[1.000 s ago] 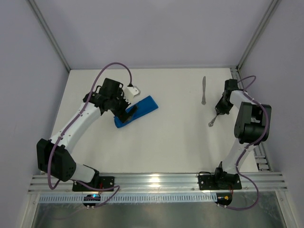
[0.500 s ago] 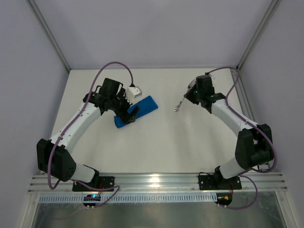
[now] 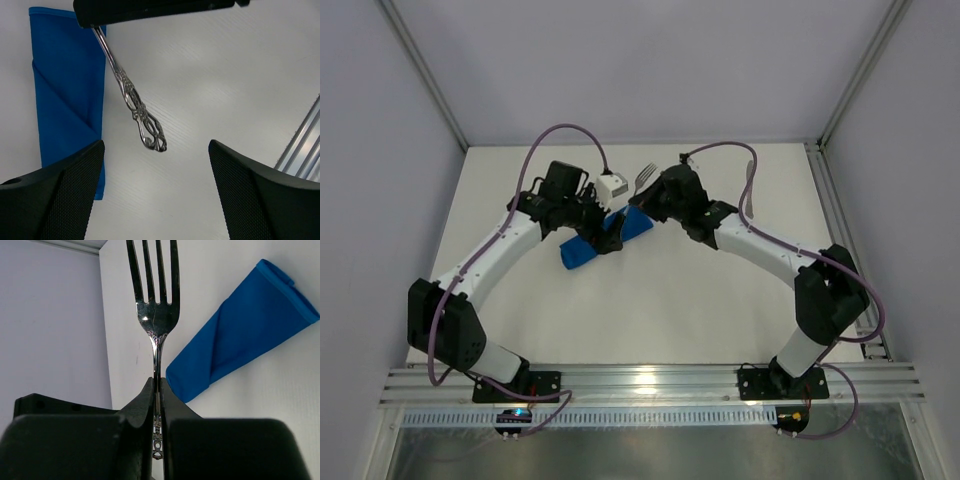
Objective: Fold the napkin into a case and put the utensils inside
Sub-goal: Pass from the right arm to the left, then pass from the left arm to the right
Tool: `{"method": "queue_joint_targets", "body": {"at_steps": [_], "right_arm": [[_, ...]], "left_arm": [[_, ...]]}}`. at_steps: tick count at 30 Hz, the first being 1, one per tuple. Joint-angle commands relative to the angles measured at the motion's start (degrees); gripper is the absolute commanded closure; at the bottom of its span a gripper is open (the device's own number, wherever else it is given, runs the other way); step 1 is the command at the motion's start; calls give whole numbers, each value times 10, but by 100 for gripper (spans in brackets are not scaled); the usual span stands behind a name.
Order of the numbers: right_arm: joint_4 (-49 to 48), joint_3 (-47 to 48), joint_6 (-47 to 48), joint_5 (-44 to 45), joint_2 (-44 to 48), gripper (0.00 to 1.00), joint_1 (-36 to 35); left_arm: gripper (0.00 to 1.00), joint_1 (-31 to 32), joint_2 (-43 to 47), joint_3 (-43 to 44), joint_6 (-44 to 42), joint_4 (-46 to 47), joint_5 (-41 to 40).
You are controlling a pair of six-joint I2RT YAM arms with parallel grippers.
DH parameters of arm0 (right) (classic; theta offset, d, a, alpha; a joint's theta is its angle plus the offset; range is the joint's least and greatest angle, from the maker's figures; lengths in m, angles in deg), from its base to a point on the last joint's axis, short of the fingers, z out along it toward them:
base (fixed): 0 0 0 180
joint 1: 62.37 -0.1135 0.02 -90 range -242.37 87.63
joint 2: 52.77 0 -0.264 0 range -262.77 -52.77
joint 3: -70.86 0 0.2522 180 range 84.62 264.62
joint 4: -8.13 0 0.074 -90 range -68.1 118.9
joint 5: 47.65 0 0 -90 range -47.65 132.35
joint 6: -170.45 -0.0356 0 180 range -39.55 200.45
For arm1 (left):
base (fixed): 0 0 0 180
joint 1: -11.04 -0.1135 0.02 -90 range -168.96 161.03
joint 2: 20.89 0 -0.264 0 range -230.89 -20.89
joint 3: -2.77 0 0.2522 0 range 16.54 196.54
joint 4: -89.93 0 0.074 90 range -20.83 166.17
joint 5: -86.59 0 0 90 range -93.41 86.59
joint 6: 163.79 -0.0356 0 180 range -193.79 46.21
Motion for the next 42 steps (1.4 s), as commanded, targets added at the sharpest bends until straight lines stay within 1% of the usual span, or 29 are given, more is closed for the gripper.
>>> {"method": "queue_joint_targets", "body": {"at_steps": [1,2,3,5,6,8,9,11,12,14,15,18,19,20,21,22,23,25,26,29,30,32,33,36,37,39,40,41,42], "right_arm": [[-51,29,-24,17,-6,96,-13],[-54,27,-26,14,-8,96,-14],[-60,25,-28,10,-8,96,-14],[-61,25,-29,4,-11,96,-16],[-62,25,-28,3,-10,96,-16],[-66,22,-29,-2,-12,96,-18],[-70,20,-29,-5,-12,96,-19],[-75,15,-30,-8,-12,96,-20],[-78,12,-31,-10,-12,96,-20],[-86,6,-35,-14,-11,96,-19],[-88,4,-35,-19,-11,96,-19],[-93,-1,-20,-25,-9,96,-20],[-97,-2,-9,-45,-6,96,-20],[-100,-4,30,-55,-5,95,-19],[-99,-4,55,-77,-4,89,-18],[-96,-4,83,-88,5,65,-17],[-79,-4,158,-97,10,58,-16],[-57,-2,265,-126,24,52,-15],[-5,9,381,-130,41,51,-15],[72,8,565,-165,84,51,-14],[83,1,687,-173,96,51,-15],[76,-35,797,-177,120,51,-15],[67,-48,921,-181,144,51,-15],[44,-100,1133,-233,181,50,-18],[24,-118,1232,-239,187,49,-17],[31,-113,1310,-237,177,47,-18],[79,-79,1370,-234,165,47,-17],[107,-57,1384,-229,150,48,-18],[132,-34,1397,-220,135,52,-17]], "left_arm": [[14,1,-5,6,30,46,4],[18,1,-6,6,31,50,0],[27,1,-7,6,35,56,-1],[39,1,-8,6,38,63,-2],[49,1,-7,6,39,65,-2],[60,1,-9,5,40,72,-4],[70,1,-10,6,40,71,-4],[76,1,-14,5,38,71,-2],[85,1,-16,6,38,69,-1],[96,1,-23,6,34,63,3],[100,1,-26,5,35,61,6],[100,-1,-31,3,33,61,26],[100,-5,-30,2,34,61,30],[100,-8,-30,1,35,62,35],[100,-14,-29,-1,35,63,39],[100,-22,-29,-3,33,63,42],[100,-28,-29,-4,31,58,51],[100,-43,-31,-3,24,49,78],[100,-46,-33,-3,18,41,85],[100,-53,-34,-13,8,32,103],[100,-53,-34,-16,-4,24,107],[100,-53,-35,-18,-13,14,118],[100,-53,-36,-17,-22,1,119],[100,-53,-38,-14,-38,-17,119],[100,-53,-40,-13,-42,-30,119],[100,-53,-42,-8,-53,-41,125],[100,-53,-43,-4,-57,-56,130],[100,-53,-47,-1,-60,-63,140],[100,-53,-50,4,-63,-67,144]]}}
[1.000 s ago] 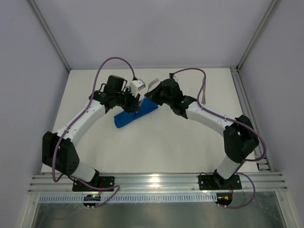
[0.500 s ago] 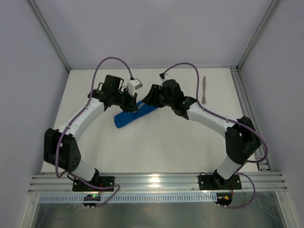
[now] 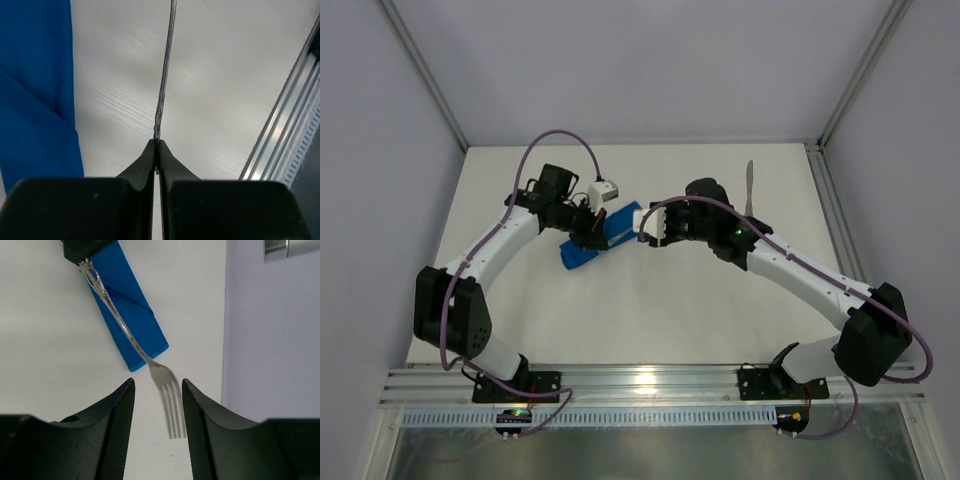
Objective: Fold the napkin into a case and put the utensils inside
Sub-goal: Pass from the left arm to the right
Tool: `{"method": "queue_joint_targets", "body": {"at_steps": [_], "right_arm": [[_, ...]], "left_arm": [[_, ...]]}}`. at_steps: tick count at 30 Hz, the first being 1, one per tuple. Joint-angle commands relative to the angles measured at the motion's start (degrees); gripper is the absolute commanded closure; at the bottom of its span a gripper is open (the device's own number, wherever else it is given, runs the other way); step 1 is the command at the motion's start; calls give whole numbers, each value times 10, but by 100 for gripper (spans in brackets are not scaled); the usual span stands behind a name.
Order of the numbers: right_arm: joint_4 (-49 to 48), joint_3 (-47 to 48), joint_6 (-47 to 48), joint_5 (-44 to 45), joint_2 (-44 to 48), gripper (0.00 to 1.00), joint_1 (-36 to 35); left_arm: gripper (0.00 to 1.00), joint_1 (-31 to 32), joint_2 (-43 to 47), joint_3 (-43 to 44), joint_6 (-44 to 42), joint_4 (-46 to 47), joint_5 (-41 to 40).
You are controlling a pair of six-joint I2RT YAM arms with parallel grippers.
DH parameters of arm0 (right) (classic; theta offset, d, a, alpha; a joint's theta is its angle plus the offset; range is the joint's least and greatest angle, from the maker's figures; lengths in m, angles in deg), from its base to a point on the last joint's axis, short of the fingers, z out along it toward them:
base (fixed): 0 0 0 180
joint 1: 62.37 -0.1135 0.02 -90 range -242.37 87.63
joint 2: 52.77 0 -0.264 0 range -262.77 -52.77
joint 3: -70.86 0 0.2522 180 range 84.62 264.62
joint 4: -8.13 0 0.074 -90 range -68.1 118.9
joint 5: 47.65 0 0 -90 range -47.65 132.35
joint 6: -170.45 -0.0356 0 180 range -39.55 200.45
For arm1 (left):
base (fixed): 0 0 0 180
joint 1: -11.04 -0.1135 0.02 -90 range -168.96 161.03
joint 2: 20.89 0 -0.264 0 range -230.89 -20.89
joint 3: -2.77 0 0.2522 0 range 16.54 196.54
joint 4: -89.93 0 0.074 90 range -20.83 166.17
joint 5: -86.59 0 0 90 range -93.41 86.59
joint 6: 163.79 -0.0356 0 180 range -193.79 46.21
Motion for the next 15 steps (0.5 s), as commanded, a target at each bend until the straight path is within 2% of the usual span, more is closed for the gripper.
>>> {"method": "queue_joint_targets", "body": {"at_steps": [1,6,11,15], "right_arm": [[94,94,230,-2,-65,54,-1],[100,122,291,15,-120,57,-11],[153,154,292,3,-153,58,-16],[162,145,278,-9,-133,59,-17]], "left_arm": [[100,-1,-10,21,-29,-40,45],[100,-1,-22,24,-29,-48,57],[100,-2,-30,29,-22,-48,51],[100,-2,-38,32,-7,-36,27]]}}
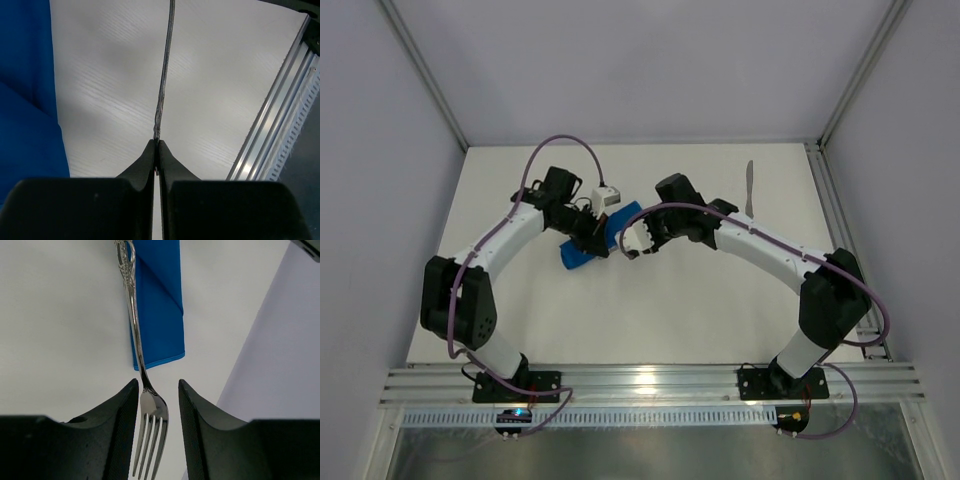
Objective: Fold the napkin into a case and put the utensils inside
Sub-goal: Pass from the left arm to the right
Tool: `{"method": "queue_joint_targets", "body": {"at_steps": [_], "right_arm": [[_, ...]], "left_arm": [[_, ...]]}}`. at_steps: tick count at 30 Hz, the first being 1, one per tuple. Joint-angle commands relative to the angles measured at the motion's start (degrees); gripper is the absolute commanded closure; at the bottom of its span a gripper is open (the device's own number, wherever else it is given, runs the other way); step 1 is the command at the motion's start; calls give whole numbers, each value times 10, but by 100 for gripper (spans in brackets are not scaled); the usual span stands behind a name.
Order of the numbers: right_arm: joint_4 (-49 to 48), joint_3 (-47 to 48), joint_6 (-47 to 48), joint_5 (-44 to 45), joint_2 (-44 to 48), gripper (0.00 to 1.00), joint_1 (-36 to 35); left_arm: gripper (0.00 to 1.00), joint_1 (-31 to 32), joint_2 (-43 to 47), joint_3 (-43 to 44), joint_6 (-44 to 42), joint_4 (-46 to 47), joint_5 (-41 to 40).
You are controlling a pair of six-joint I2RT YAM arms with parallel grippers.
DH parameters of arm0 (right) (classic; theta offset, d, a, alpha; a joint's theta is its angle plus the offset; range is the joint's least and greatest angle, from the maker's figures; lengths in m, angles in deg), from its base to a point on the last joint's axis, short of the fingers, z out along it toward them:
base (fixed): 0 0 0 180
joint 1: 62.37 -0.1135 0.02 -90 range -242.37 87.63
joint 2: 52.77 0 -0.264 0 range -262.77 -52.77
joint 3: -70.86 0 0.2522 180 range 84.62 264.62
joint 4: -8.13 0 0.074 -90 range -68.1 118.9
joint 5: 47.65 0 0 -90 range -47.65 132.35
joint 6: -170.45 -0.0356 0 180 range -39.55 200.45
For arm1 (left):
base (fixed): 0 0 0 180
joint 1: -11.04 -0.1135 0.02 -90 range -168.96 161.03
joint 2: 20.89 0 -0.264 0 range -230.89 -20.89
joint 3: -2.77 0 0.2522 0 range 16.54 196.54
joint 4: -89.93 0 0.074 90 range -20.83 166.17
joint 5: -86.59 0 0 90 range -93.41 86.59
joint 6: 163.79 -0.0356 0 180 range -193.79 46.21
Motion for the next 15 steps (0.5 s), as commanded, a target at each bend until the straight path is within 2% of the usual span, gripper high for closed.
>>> {"method": "queue_joint_targets", "body": {"at_steps": [1,9,12,13,15], "right_arm": [[5,11,15,-14,29,58,-8],[-85,-43,1,25,13,60,-17],[-96,-36,-10,48,1,75,-17],[-102,-32,-13,56,-5,86,-17],[-101,-26,-26,65,-8,95,-16]], "left_arm": [[100,0,-8,31,10,5,14],[100,0,-11,35,18,6,44],[100,-1,-10,36,16,3,48],[100,-1,-10,35,15,3,48],[100,-2,-12,35,16,3,48]]}}
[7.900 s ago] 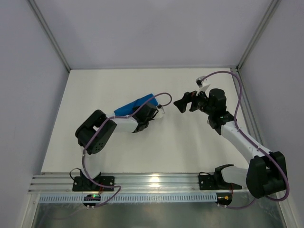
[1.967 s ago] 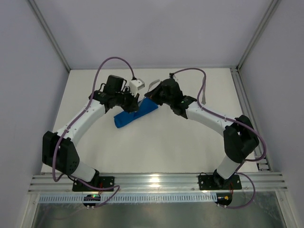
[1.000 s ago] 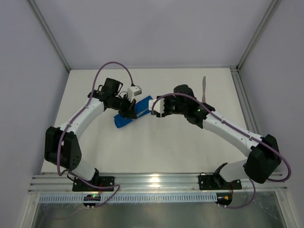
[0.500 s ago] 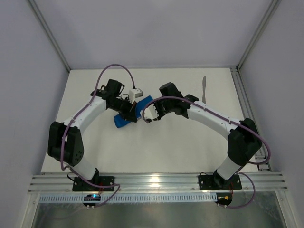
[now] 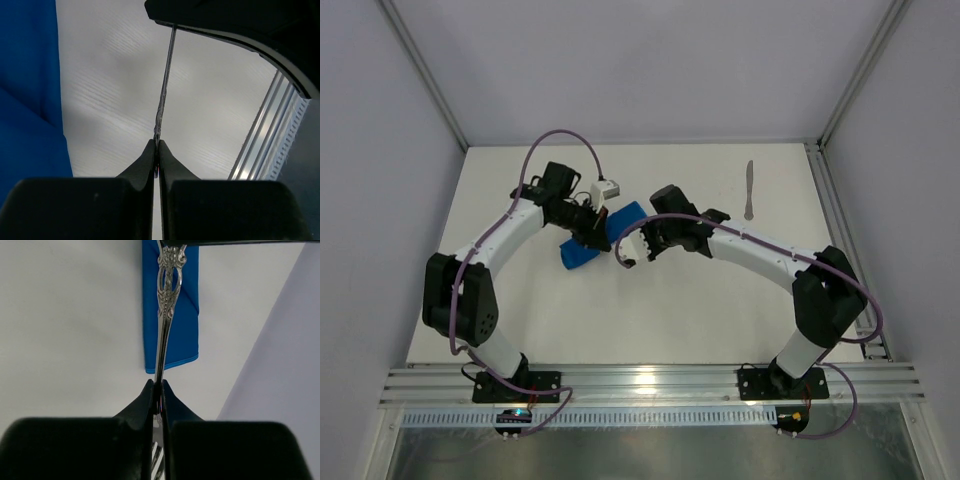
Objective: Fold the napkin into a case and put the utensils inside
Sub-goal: Pass from the left arm to the right, then pass from the right arm to the left
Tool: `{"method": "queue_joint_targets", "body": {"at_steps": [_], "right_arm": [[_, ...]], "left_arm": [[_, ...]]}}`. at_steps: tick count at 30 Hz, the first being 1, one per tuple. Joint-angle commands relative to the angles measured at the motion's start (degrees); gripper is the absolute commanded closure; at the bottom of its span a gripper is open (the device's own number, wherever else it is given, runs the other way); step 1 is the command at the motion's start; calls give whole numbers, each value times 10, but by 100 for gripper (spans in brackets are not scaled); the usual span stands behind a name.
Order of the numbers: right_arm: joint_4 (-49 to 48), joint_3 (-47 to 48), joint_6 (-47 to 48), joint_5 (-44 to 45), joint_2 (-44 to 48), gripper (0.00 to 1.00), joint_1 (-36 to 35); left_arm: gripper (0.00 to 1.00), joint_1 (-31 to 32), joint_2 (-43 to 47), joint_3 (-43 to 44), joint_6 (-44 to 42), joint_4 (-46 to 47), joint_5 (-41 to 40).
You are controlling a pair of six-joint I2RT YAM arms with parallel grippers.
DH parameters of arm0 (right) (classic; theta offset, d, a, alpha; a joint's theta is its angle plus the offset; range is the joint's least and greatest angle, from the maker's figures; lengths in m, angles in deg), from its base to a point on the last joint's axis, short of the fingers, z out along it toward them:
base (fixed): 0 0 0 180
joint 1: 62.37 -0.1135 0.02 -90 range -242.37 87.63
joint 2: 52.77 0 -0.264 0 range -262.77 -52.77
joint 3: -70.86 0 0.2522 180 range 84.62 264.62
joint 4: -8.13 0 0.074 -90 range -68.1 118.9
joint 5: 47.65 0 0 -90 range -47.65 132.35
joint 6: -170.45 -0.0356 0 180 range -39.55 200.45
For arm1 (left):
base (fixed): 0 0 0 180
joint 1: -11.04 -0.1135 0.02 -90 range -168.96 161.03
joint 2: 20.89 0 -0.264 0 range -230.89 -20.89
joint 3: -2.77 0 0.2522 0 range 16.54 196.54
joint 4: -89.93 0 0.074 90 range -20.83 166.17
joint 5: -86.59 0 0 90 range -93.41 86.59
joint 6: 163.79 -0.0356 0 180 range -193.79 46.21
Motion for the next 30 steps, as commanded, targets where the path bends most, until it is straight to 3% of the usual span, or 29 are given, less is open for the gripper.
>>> {"method": "queue_joint_targets", "body": {"at_steps": [1,3,7,10,18,22,27,30], "right_arm": [[-51,22,-25,34,-7,96,0],[-43,28,-27,31,-11,96,-1],[59,108,-10,13,-62,96,9],[135,191,-1,-7,-125,96,27],[377,469,48,-11,-311,96,62],[274,408,45,38,-301,96,64],[388,470,51,-25,-319,96,70],[388,445,46,-64,-297,97,75]], "left_arm": [[100,-3,2,13,2,-3,27],[100,-7,-2,13,5,1,20],[55,-16,-5,12,15,14,-19],[43,-37,9,3,29,30,-58],[45,-107,16,-33,20,66,-176],[46,-110,10,-47,19,87,-179],[39,-107,15,-37,-1,88,-58],[35,-86,39,-55,-23,153,-62]]}}
